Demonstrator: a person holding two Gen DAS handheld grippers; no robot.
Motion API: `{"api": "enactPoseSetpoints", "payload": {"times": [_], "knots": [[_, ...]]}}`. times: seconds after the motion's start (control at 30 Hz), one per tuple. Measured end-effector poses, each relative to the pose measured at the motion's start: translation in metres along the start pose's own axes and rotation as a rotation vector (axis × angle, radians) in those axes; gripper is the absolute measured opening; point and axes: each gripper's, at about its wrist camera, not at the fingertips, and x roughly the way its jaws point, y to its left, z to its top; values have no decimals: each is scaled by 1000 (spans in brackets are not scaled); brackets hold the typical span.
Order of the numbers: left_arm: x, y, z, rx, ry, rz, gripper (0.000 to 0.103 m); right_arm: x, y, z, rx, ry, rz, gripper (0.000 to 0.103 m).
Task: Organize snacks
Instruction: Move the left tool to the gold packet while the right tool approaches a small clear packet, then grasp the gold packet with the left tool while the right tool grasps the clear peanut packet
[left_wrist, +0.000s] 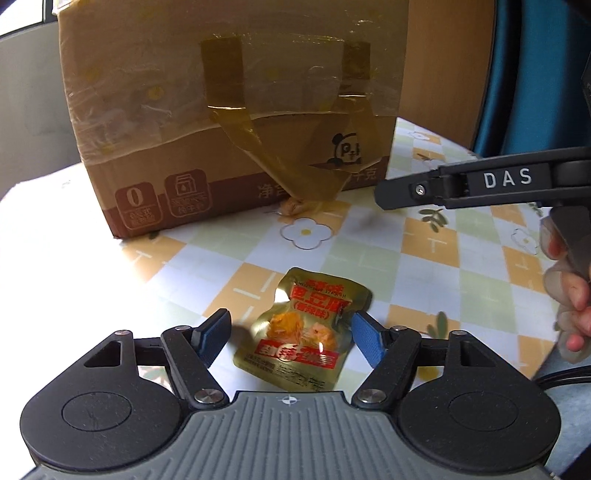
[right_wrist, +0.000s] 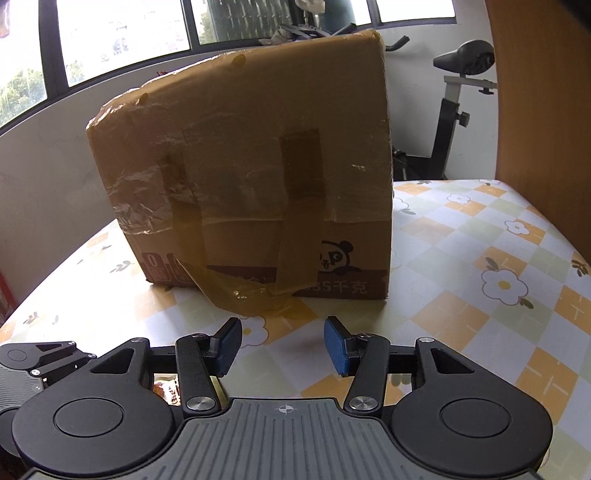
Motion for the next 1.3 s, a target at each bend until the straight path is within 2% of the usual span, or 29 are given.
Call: {"api": "enactPoseSetpoints", "payload": {"times": [0.07, 0.2, 0.4, 0.6, 0.73, 0.97, 1.07, 1.3], "knots": [[1, 6, 2, -44, -7, 27, 65, 2, -1, -2, 0, 6, -3, 47], [3, 20, 5, -97, -18, 97, 61, 7, -3, -3, -20, 18, -7, 47], [1, 44, 6, -175, -20, 166, 61, 21, -1, 3, -120, 34, -18, 47], [-2, 73, 7, -289, -23, 219, 61, 45, 12, 6, -215, 79, 8, 47], [-4, 83, 4, -315, -34, 232, 62, 62, 23, 10, -293, 103, 18, 47], [-6, 84, 1, -340, -54, 233, 62, 81, 42, 25, -387, 84, 22, 46], [-6, 83, -1, -341, -61, 229, 62, 91, 46, 28, -425, 109, 42, 47], [-7, 85, -3, -361, -73, 221, 62, 91, 40, 29, -340, 192, 106, 45]]}}
